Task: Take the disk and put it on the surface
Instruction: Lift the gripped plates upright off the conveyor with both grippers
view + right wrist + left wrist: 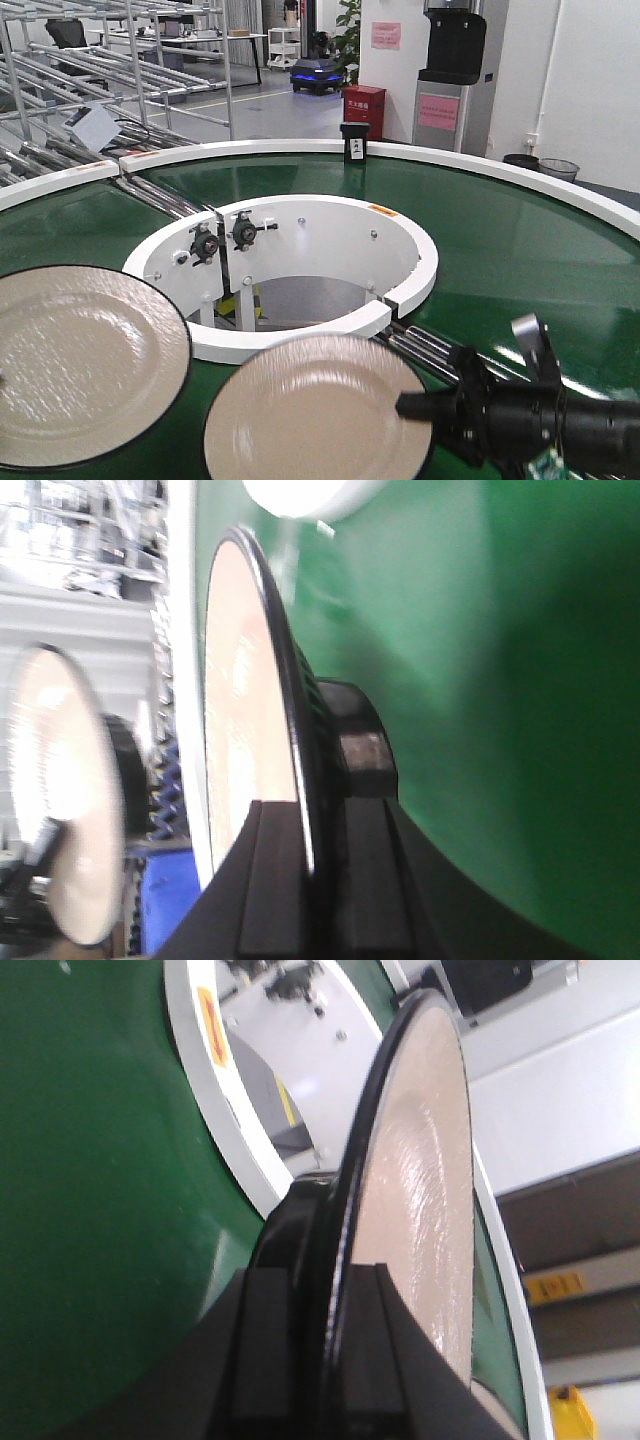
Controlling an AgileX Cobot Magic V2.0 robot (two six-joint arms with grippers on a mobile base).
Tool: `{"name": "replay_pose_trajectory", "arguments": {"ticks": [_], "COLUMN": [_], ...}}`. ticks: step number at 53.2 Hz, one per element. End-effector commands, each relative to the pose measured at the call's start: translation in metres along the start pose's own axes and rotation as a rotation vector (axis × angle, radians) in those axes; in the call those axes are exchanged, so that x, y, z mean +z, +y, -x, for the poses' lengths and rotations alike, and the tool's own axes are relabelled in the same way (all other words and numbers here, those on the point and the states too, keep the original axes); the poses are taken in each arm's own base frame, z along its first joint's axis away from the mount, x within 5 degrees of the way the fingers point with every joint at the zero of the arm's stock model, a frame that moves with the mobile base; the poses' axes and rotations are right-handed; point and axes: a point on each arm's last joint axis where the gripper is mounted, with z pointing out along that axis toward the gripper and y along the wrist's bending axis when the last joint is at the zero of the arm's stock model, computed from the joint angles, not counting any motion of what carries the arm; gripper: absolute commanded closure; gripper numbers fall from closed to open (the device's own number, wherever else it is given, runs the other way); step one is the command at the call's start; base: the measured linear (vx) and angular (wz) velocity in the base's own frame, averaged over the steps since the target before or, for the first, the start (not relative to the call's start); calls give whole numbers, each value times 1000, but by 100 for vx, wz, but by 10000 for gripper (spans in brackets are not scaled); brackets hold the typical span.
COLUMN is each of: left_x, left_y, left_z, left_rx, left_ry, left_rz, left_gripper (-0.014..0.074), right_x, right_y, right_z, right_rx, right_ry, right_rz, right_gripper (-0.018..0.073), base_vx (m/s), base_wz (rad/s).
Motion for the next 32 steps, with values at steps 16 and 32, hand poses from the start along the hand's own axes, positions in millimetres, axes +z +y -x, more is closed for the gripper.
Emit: {"name": "replay_pose_trajectory", "arguments": {"ticks": [16,32], "left_x": [-7,-3], "left_y": [-22,-40], "left_z": [7,-21], "left_rx": [-24,-120], "left_ry": [-5,219], "left_rz": [-109,-230], "left_gripper": [598,598], "right_x": [-23,-43], "right_y": [112,150], "right_z": [41,42], "right_rx": [-65,-106], "right_ry": [-49,-39], "right_rz": [378,336], "right_gripper": [568,568], "base_vx": [0,0], "base_wz": [0,0]}}
